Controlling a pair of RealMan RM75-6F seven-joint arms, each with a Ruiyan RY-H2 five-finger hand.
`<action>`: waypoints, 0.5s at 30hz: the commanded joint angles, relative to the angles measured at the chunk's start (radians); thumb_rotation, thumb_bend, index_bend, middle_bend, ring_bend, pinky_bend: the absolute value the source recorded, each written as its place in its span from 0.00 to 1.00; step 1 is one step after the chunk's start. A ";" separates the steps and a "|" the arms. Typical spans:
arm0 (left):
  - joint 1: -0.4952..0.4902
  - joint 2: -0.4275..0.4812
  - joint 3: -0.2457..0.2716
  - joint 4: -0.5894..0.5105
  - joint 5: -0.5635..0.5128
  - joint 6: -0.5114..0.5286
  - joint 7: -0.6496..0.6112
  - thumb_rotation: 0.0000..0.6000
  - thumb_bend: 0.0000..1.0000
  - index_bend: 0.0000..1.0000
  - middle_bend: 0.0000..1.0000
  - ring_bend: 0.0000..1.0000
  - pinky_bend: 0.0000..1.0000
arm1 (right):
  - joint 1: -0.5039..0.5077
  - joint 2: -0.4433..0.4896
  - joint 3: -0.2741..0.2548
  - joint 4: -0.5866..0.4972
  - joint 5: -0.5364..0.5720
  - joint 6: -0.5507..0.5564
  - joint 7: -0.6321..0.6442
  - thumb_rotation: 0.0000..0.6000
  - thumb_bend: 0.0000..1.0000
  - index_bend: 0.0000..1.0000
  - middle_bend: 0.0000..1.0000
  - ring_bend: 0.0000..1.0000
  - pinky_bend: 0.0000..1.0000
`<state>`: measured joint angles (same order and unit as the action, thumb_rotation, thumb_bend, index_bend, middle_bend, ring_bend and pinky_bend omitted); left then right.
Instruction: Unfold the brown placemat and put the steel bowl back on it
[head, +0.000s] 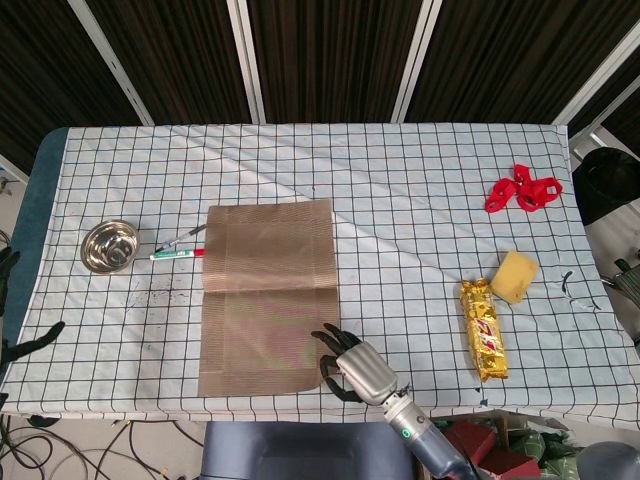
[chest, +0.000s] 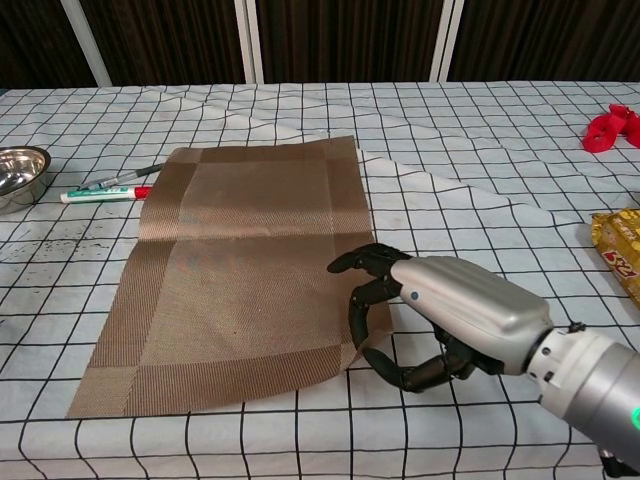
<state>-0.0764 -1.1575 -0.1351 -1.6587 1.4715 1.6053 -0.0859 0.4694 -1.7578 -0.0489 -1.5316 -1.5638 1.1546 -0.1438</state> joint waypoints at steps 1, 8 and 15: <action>0.000 0.000 0.001 0.000 0.001 -0.001 0.001 1.00 0.10 0.05 0.03 0.00 0.00 | -0.026 0.042 -0.028 -0.046 -0.011 0.027 0.003 1.00 0.51 0.62 0.10 0.01 0.17; 0.000 -0.001 0.003 -0.004 0.005 -0.001 0.004 1.00 0.10 0.05 0.03 0.00 0.00 | -0.061 0.146 -0.036 -0.132 0.005 0.062 -0.027 1.00 0.52 0.62 0.10 0.01 0.17; 0.000 -0.001 0.005 -0.007 0.006 -0.004 0.003 1.00 0.10 0.05 0.03 0.00 0.00 | -0.070 0.251 0.028 -0.166 0.112 0.059 -0.075 1.00 0.52 0.64 0.10 0.01 0.17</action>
<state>-0.0764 -1.1581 -0.1303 -1.6653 1.4773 1.6017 -0.0826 0.4011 -1.5314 -0.0435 -1.6892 -1.4833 1.2189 -0.1993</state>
